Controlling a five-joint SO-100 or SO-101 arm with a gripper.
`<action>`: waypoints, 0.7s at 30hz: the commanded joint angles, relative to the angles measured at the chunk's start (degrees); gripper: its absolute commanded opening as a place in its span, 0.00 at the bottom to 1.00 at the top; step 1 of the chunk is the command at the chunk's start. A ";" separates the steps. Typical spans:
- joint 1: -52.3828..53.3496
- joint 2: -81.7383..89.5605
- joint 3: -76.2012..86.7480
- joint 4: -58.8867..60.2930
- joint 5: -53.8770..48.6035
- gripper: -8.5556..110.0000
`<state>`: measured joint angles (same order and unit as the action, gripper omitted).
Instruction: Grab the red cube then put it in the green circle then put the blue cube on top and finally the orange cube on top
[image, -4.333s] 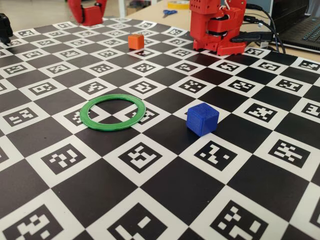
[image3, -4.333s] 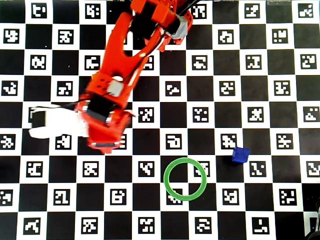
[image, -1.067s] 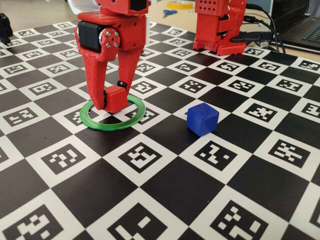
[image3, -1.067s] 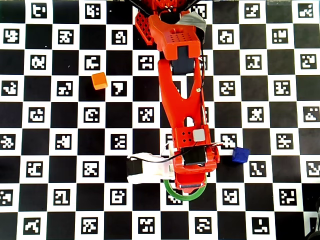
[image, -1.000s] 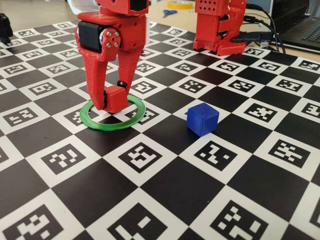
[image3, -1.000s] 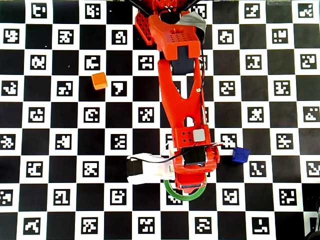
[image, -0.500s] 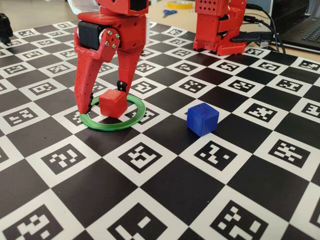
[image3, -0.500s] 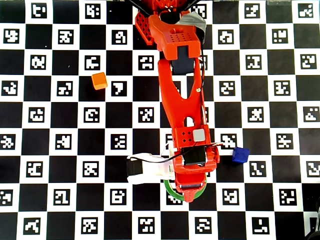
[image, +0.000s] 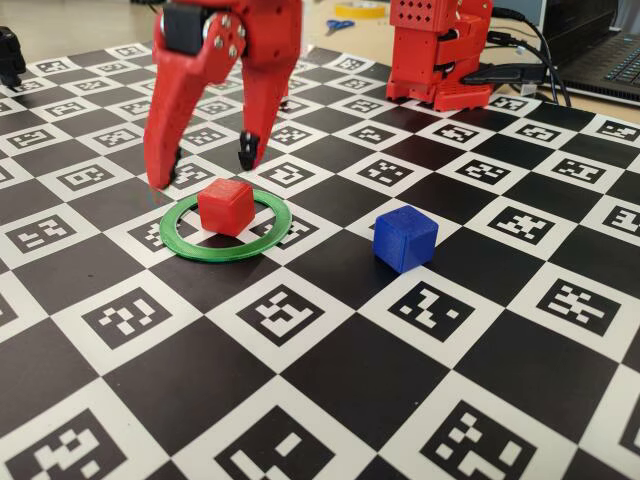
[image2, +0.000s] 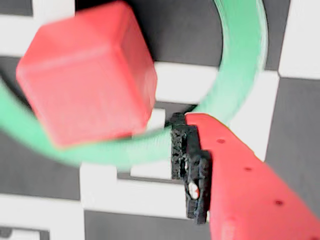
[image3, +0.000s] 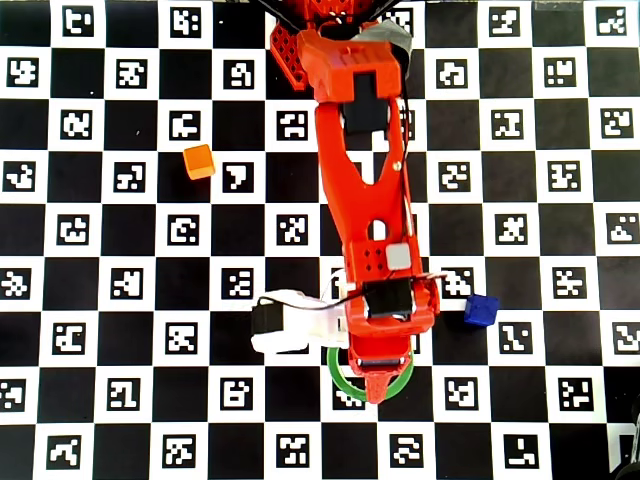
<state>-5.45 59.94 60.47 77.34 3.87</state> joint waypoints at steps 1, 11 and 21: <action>-0.97 12.74 0.35 1.67 0.18 0.43; -4.66 22.76 2.20 8.53 -3.96 0.43; -10.46 24.52 -2.37 14.59 2.64 0.43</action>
<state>-13.80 77.34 63.46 90.70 3.08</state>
